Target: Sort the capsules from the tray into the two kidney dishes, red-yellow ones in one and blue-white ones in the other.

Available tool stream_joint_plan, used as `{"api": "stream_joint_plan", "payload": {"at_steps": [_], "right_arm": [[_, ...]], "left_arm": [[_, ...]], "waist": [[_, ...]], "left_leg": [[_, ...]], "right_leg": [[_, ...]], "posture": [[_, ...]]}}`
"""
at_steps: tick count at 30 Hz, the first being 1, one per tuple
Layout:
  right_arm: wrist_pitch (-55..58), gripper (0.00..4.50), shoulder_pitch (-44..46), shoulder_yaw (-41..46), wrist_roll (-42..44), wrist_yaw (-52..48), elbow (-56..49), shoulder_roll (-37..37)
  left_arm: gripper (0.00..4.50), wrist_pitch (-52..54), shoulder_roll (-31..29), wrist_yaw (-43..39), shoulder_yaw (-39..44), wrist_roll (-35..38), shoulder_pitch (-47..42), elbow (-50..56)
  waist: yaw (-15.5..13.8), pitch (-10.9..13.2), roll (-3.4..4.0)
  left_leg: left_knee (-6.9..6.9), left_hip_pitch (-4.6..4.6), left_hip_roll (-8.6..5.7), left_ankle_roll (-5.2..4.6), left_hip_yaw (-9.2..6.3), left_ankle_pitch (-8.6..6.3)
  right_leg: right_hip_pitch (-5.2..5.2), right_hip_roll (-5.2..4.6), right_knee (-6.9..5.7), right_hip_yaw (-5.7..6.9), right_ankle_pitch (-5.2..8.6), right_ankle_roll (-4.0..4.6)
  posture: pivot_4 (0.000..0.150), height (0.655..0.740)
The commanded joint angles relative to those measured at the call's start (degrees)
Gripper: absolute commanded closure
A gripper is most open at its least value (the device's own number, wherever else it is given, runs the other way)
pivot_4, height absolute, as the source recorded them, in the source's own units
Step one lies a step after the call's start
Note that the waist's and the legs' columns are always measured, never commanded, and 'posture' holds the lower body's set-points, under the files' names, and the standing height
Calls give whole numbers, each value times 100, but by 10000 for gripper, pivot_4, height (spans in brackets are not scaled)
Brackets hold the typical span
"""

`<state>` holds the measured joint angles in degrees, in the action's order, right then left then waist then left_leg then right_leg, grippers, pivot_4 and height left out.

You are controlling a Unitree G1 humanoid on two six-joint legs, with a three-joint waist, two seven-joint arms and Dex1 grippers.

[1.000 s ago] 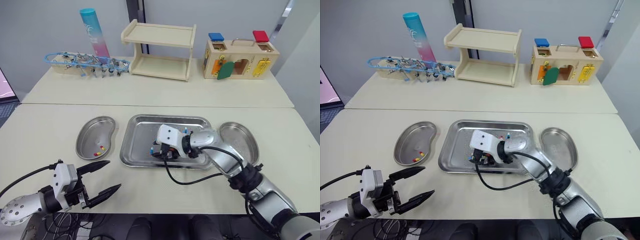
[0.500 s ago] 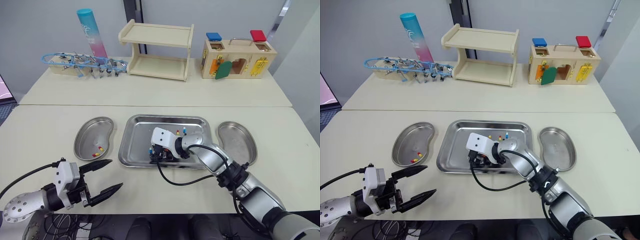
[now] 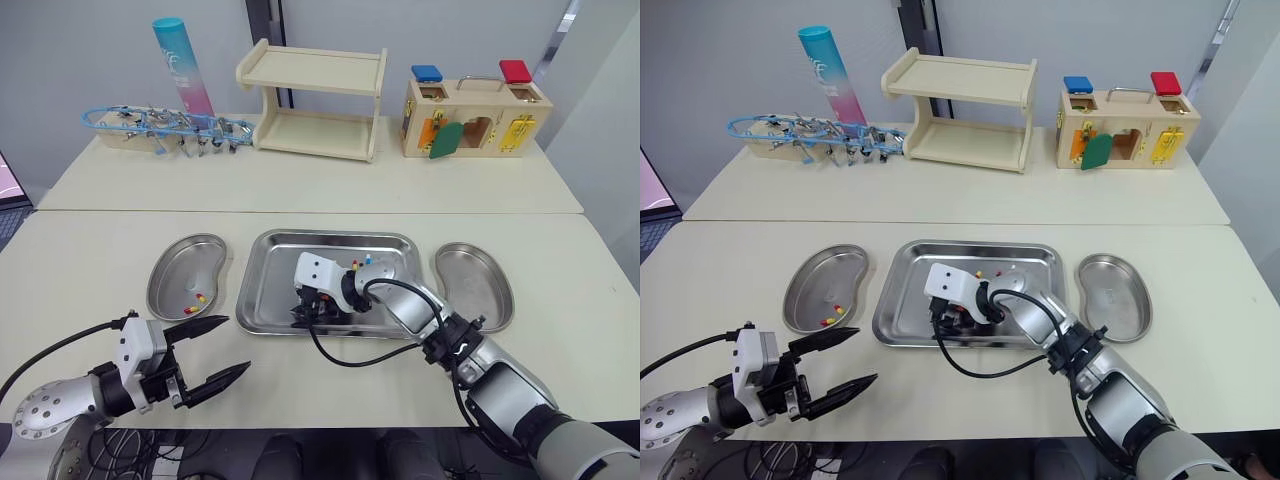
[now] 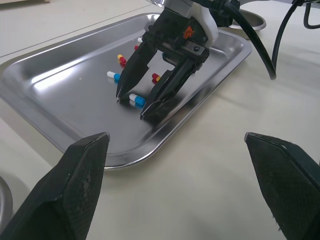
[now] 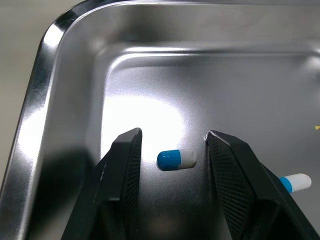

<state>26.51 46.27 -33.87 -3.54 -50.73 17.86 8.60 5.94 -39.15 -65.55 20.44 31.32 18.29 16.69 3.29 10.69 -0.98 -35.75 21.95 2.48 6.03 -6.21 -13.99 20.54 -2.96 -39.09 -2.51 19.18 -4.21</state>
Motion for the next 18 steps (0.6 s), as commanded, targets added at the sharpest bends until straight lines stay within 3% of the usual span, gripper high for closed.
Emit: {"api": "stream_joint_plan", "payload": {"at_steps": [1,2,10,18], "right_arm": [[-293,22254,60,7,-117,-109,280,10],[-408,22254,66,6,-139,-131,347,21],[-1027,38852,73,31,-282,-184,561,-16],[-988,39030,86,390,-109,-284,98,55]], "left_arm": [[0,35,-88,61,-4,32,1,263],[0,48,-90,72,-8,31,-1,278],[0,113,-113,123,-17,28,-25,314],[0,149,-189,114,-42,53,-202,305]], "waist": [[0,0,0],[0,0,0],[0,0,0],[-3,1,2]], "left_leg": [[0,-1,0,0,0,0],[0,-1,0,0,0,0],[0,-2,0,0,0,0],[0,0,0,0,0,0]], "right_leg": [[0,0,0,0,0,0],[0,0,0,0,0,0],[-1,0,0,0,0,0],[0,0,1,0,0,0]], "posture": [[1500,7400],[1500,7400],[1500,7400],[1500,7400]]}}
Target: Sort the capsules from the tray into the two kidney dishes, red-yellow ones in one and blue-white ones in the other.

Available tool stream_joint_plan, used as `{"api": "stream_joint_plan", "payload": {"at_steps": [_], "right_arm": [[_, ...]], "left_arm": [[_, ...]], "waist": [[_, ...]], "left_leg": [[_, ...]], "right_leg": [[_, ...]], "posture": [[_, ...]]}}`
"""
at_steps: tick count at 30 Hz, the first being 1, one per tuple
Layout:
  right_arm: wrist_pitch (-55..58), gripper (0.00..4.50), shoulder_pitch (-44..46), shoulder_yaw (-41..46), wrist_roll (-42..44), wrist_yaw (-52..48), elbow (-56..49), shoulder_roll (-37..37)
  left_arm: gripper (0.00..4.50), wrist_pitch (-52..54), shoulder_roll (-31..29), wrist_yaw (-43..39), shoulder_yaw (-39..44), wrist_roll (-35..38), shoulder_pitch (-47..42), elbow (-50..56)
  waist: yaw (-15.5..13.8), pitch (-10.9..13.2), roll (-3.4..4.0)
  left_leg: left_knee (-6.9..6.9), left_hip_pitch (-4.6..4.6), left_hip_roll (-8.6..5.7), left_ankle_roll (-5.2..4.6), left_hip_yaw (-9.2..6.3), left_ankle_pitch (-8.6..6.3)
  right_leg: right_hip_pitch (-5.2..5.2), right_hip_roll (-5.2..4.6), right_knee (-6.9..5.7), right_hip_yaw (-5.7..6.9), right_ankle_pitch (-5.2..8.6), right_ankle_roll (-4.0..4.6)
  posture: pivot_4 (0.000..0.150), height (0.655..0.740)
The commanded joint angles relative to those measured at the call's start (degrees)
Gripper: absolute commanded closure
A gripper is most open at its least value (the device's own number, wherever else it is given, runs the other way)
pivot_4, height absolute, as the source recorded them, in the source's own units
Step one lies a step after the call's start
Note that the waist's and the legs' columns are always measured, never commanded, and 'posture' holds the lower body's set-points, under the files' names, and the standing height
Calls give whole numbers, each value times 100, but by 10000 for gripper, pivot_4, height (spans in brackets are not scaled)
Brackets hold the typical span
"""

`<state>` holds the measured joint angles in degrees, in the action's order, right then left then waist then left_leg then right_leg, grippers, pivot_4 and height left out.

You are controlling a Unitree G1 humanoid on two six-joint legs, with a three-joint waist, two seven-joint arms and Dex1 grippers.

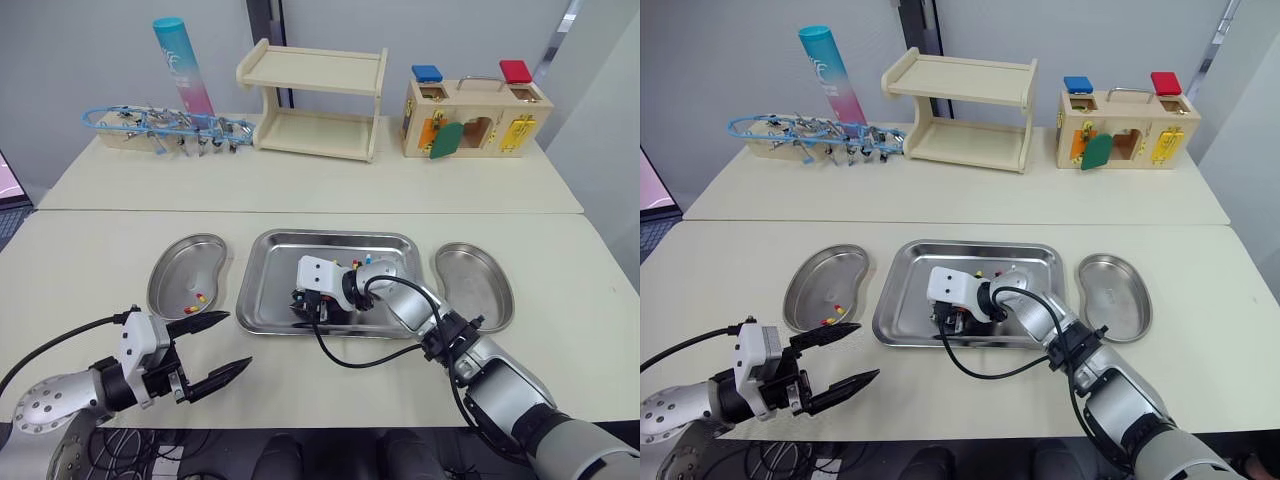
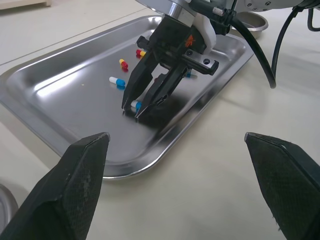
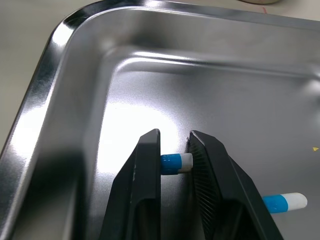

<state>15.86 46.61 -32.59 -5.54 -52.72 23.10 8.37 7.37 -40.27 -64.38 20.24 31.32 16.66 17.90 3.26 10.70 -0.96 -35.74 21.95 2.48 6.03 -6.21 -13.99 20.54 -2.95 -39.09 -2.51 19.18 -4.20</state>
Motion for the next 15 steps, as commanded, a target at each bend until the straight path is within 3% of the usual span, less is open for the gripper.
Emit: {"api": "stream_joint_plan", "payload": {"at_steps": [1,9,15], "right_arm": [[162,39030,4,332,137,-117,-645,166],[1468,39033,-941,1135,645,-284,-3297,1294],[2573,39034,-1766,2151,1081,-100,-4730,2279]], "left_arm": [[0,28,-100,-11,-39,64,-69,222],[0,259,-222,-93,-436,194,-432,646],[0,425,-205,-196,-880,347,-890,963]], "waist": [[-4,0,0],[-54,1,1],[-66,2,2]], "left_leg": [[0,2,0,0,0,0],[1,12,0,0,-2,0],[0,13,0,0,-1,0]], "right_leg": [[1,0,1,0,0,0],[6,-1,5,2,0,0],[5,0,6,1,0,0]], "posture": [[1500,7400],[1500,7400],[1500,7400]]}}
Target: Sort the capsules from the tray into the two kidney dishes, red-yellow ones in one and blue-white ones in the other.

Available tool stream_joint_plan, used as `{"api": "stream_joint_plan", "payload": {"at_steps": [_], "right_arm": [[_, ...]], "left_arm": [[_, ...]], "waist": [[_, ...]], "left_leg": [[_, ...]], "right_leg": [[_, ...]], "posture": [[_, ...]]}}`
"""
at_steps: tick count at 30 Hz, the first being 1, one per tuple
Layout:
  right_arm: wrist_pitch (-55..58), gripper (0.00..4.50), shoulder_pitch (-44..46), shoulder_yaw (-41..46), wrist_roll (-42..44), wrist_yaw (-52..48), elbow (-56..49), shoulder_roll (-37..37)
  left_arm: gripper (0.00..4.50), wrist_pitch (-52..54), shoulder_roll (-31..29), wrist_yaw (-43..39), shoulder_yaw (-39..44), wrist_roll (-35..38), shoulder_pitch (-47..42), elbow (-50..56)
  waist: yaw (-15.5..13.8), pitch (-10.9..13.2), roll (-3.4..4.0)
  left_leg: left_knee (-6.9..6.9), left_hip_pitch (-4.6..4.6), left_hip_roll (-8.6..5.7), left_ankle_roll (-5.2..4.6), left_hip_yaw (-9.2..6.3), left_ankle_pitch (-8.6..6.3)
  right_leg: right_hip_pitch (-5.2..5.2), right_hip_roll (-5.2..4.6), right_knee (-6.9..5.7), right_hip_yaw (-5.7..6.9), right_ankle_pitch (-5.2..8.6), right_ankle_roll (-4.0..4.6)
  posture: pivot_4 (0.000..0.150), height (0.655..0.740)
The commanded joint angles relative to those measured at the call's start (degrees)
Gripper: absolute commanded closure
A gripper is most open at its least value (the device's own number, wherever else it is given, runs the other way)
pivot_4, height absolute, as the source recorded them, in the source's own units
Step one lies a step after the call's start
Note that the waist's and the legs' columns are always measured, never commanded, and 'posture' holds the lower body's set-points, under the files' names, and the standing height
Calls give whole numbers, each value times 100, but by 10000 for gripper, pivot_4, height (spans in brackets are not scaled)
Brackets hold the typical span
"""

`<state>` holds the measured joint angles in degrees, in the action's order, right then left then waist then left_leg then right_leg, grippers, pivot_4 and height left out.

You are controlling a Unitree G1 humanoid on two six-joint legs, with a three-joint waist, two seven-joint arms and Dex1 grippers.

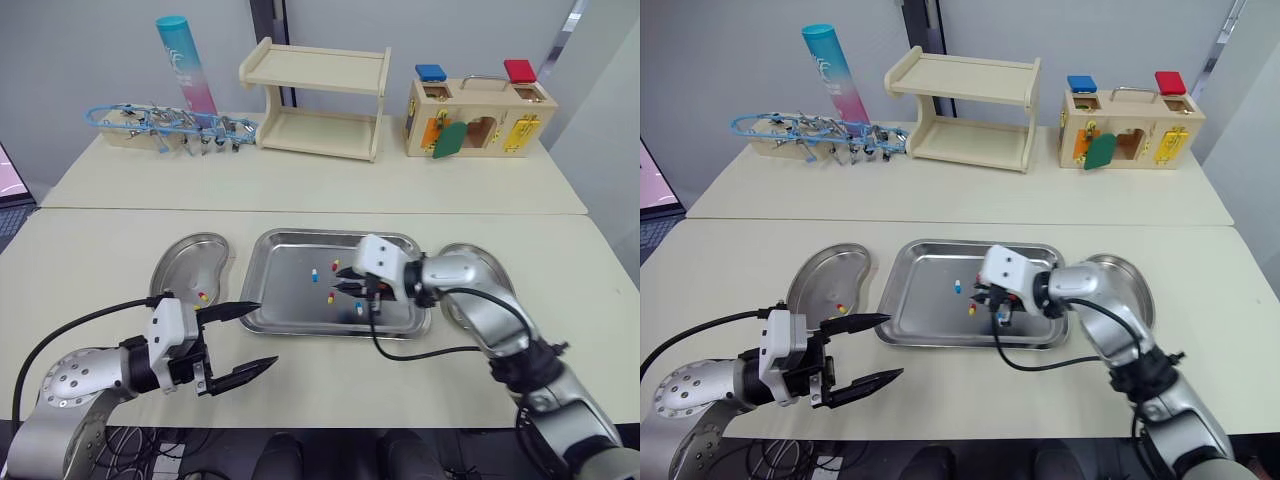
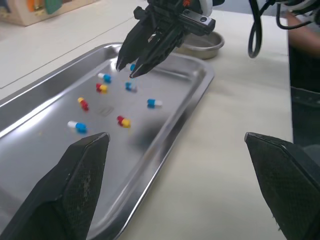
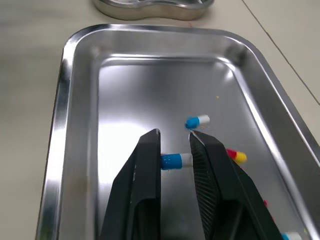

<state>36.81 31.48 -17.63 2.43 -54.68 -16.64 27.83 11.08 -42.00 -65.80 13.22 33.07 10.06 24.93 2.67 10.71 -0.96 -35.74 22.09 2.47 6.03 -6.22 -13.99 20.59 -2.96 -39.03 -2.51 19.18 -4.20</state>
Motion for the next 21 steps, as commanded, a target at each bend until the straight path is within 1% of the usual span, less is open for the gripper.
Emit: {"api": "stream_joint_plan", "payload": {"at_steps": [1,4,9,12,18,20,21], "right_arm": [[633,39034,-434,911,366,105,-955,541],[914,39035,-1122,1817,585,59,-1336,1246],[1013,39035,-1990,2732,795,56,-1347,2042],[903,39035,-2298,2924,811,157,-1188,2218],[699,39035,-2491,2770,673,475,-734,2287],[499,31940,-2474,2702,577,599,-514,2297],[413,30209,-2459,2704,568,641,-423,2291]], "left_arm": [[0,81,-18,-72,-269,210,-335,287],[0,-16,38,-247,-534,211,-581,236],[0,-236,148,-487,-686,215,-643,136],[0,-378,230,-565,-754,171,-624,56],[0,-590,324,-639,-842,114,-576,-60],[0,-654,343,-657,-849,96,-545,-94],[0,-699,344,-671,-847,85,-512,-116]], "waist": [[-17,1,1],[-99,2,0],[-61,3,1],[-41,3,1],[-70,3,0],[-71,3,0],[-71,3,0]], "left_leg": [[0,1,-1,0,0,0],[-1,3,-3,0,0,0],[1,2,-3,-1,4,0],[0,-2,-2,-1,7,0],[-2,-1,-3,-1,7,0],[-2,-1,-2,-1,7,0],[-2,-1,-3,-1,7,0]], "right_leg": [[0,0,0,0,0,0],[-2,-1,5,0,0,0],[-3,-1,8,-2,0,0],[-4,1,5,-6,0,0],[-7,0,7,-6,0,0],[-7,0,7,-6,0,0],[-7,0,7,-6,0,0]], "posture": [[1500,7400],[1500,7400],[1500,7400],[1500,7400],[1500,7400],[1500,7400],[1500,7400]]}}
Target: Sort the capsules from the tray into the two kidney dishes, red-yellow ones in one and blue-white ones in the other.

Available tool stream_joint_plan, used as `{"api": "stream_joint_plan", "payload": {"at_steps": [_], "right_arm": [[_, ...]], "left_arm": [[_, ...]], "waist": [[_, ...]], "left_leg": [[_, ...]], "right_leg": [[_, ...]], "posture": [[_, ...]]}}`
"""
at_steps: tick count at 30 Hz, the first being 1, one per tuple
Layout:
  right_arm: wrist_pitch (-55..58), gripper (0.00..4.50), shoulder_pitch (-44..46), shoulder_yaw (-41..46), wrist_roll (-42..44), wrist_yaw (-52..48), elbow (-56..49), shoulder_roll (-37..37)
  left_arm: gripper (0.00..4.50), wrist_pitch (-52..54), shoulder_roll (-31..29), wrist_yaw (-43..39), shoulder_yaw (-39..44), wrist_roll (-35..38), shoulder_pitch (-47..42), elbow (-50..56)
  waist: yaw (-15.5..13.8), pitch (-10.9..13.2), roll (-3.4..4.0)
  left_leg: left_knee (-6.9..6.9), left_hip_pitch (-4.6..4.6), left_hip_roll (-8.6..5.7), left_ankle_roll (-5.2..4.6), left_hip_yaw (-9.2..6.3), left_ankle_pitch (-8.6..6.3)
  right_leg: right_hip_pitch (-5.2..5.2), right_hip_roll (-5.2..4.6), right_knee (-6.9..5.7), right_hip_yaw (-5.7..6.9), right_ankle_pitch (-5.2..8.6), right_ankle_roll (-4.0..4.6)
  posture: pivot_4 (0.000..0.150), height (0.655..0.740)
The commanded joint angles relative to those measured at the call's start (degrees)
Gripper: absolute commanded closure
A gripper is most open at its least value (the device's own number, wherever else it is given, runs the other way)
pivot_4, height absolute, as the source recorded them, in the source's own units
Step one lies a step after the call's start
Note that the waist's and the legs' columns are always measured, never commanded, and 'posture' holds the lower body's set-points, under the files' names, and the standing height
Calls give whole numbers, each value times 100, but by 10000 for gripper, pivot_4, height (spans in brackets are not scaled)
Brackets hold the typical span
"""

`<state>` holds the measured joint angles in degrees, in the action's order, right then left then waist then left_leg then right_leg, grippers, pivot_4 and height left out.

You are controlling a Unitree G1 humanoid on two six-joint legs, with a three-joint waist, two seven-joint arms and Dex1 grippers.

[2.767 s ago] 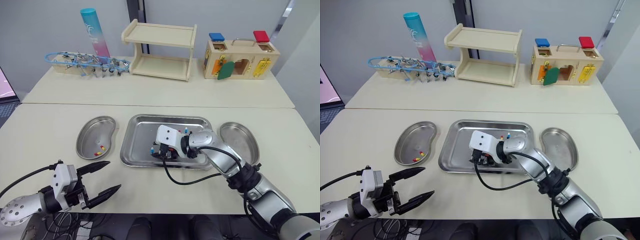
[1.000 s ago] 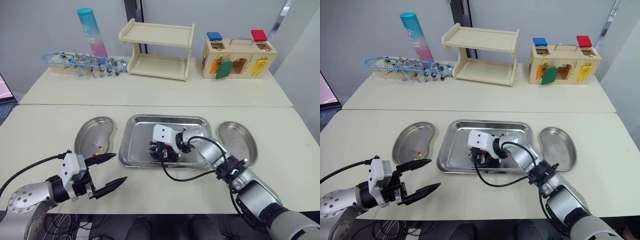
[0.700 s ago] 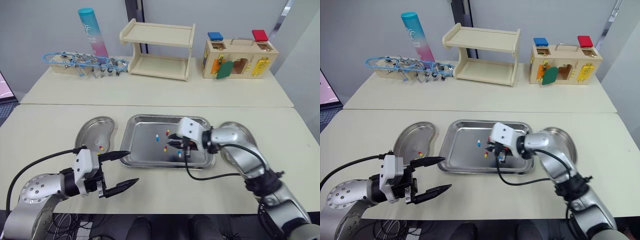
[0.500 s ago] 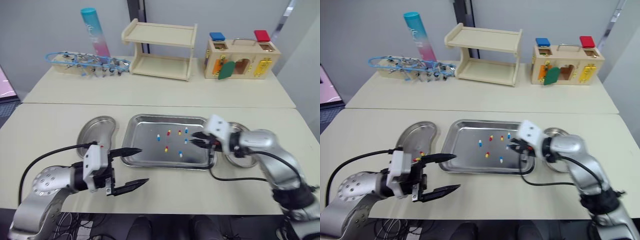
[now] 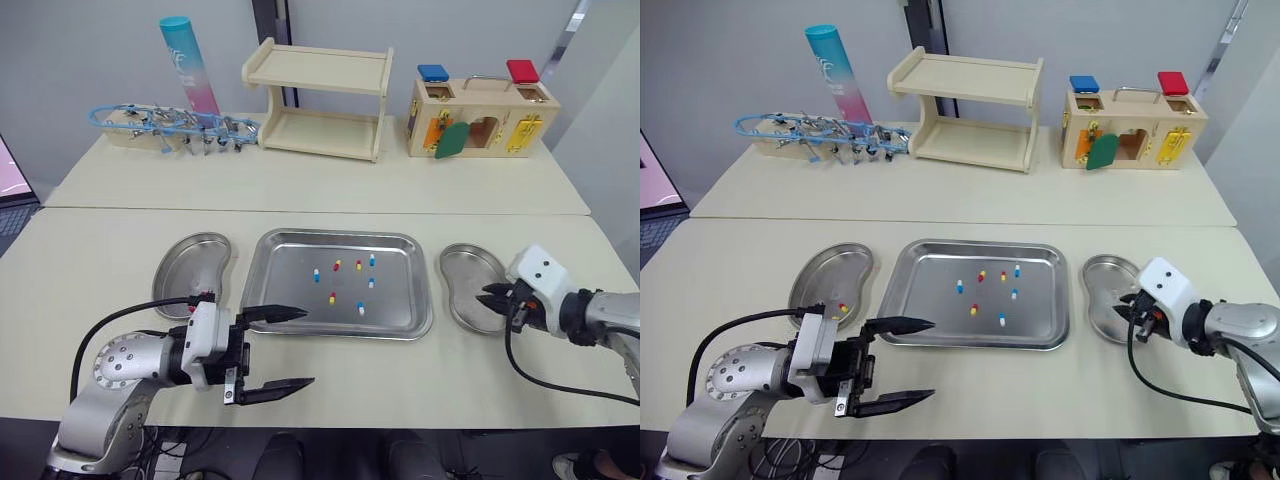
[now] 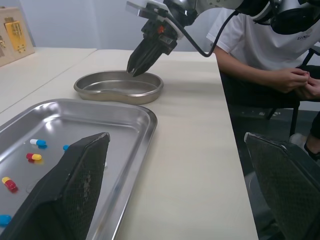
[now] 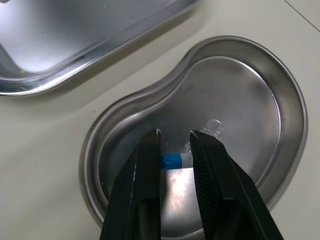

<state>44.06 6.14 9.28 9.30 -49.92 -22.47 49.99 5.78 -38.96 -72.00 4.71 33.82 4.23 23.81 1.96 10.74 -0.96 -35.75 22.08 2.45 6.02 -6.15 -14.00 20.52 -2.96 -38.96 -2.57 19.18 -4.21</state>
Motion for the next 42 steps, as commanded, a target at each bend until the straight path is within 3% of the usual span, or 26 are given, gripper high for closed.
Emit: {"api": "stream_joint_plan", "payload": {"at_steps": [1,9,18,23,30,36,42], "right_arm": [[-387,27270,85,11,-122,183,222,80],[-463,1113,226,140,59,197,300,91],[-1186,509,-153,434,424,-24,-31,-25],[-2260,509,-823,828,682,-271,-205,-256],[-3338,509,-1806,1386,860,-750,83,-310],[-4274,509,-2322,2029,866,-1276,1283,-97],[-5046,509,-2271,2060,649,-1574,2584,216]], "left_arm": [[0,-205,39,-61,7,3,99,-19],[0,-332,56,8,18,18,183,-86],[0,-254,163,441,253,41,230,-155],[0,301,-28,1333,1068,9,409,-417],[0,5,-169,1837,2450,-302,841,-1681],[0,-367,-353,1811,3263,-544,1298,-2948],[0,-613,-459,1699,3632,-676,1612,-3909]], "waist": [[-1,0,0],[-10,0,0],[-15,0,0],[-13,1,-1],[-10,1,-1],[-10,0,-2],[-4,0,-3]], "left_leg": [[0,0,0,0,0,0],[0,0,0,0,-1,0],[0,1,0,0,-1,0],[0,-1,0,0,-3,0],[1,-6,1,0,-2,0],[1,-18,0,0,0,0],[4,-24,1,0,2,-1]], "right_leg": [[0,0,0,0,0,0],[-1,0,1,1,0,0],[-1,0,1,2,0,0],[-3,0,1,2,0,-1],[-7,0,1,3,1,-1],[-18,-1,3,2,1,0],[-22,0,4,2,4,3]], "posture": [[1500,7400],[1500,7400],[1500,7400],[1500,7400],[1500,7400],[1500,7400],[1500,7400]]}}
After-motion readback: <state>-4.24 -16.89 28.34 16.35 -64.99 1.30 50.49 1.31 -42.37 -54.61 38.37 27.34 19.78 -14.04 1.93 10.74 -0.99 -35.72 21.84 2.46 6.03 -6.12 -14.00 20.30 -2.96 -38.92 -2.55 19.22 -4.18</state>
